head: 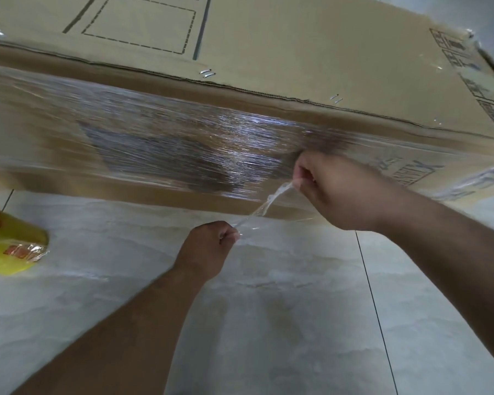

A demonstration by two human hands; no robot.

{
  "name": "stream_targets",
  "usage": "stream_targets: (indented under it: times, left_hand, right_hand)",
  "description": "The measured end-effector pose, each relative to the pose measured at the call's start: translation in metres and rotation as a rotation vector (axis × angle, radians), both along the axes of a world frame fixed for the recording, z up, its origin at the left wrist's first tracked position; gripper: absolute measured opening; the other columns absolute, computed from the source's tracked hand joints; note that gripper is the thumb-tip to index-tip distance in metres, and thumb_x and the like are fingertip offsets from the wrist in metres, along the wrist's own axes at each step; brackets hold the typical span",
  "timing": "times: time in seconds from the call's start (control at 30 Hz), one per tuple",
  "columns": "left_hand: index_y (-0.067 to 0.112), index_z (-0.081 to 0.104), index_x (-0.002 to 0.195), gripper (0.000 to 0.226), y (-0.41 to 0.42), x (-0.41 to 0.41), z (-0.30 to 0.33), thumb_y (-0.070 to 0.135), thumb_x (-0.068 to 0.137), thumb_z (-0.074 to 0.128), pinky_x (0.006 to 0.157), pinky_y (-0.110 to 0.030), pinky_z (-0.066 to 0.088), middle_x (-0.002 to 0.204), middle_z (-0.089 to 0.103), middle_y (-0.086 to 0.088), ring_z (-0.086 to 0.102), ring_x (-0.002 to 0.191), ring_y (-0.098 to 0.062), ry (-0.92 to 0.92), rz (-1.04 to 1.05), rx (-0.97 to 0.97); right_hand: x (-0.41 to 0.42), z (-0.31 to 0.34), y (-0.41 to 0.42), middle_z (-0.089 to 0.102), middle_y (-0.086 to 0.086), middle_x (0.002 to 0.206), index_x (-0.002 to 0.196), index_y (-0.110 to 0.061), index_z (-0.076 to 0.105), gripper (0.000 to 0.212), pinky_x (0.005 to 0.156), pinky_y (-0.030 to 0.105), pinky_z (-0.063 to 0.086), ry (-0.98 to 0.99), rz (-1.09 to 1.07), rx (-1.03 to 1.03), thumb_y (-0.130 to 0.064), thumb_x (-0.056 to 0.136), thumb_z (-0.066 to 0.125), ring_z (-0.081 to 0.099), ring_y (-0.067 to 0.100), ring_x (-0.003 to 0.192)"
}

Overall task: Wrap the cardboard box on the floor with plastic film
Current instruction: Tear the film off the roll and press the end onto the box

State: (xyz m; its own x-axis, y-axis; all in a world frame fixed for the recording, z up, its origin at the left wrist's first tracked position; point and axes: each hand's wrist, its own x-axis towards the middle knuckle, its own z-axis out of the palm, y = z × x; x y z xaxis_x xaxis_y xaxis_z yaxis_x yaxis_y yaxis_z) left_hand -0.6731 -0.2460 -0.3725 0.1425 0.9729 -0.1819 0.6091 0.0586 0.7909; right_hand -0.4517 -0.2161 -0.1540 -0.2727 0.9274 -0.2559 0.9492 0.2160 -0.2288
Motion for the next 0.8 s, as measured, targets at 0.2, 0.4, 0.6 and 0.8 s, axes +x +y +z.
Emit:
stream_targets:
  times: [0.2,0.4,0.6,0.8]
  left_hand:
    - [0.022,0.078,0.098,0.01,0.001,-0.001,-0.001,0.027,0.1,0.07,0.074,-0.016,0.044,0.081,0.068,0.017,0.064,0.081,-0.006,-0.006,-0.022,-0.003]
    - [0.021,0.078,0.097,0.011,-0.002,-0.002,-0.002,0.026,0.1,0.069,0.082,-0.027,0.053,0.09,0.074,0.01,0.068,0.087,-0.013,-0.016,-0.026,-0.014]
    - [0.018,0.078,0.101,0.012,-0.003,-0.003,0.001,0.023,0.101,0.068,0.085,-0.026,0.052,0.094,0.075,0.009,0.068,0.09,-0.012,-0.018,-0.052,-0.011]
    - [0.019,0.078,0.1,0.011,-0.006,-0.002,0.003,0.024,0.101,0.068,0.078,-0.016,0.045,0.085,0.067,0.017,0.064,0.085,-0.007,-0.009,-0.062,-0.002]
  right_hand:
    - [-0.005,0.004,0.006,0.068,-0.009,0.082,0.092,-0.028,0.059,0.012,0.059,0.029,0.043,0.026,-0.056,-0.101,-0.024,0.103,0.062,0.061,0.012,0.073]
    - [0.006,-0.006,0.017,0.065,0.006,0.068,0.095,-0.003,0.077,0.026,0.06,0.032,0.035,0.399,-0.467,-0.41,-0.011,0.105,0.056,0.047,0.021,0.061]
    - [0.025,-0.011,0.005,0.069,0.0,0.064,0.096,-0.008,0.081,0.012,0.052,0.025,0.042,0.292,-0.33,-0.621,-0.004,0.1,0.07,0.049,0.01,0.049]
    - [0.025,-0.013,0.004,0.049,-0.006,0.061,0.063,-0.015,0.064,0.046,0.064,0.033,0.038,0.074,-0.227,-0.619,-0.043,0.099,0.072,0.042,0.017,0.06]
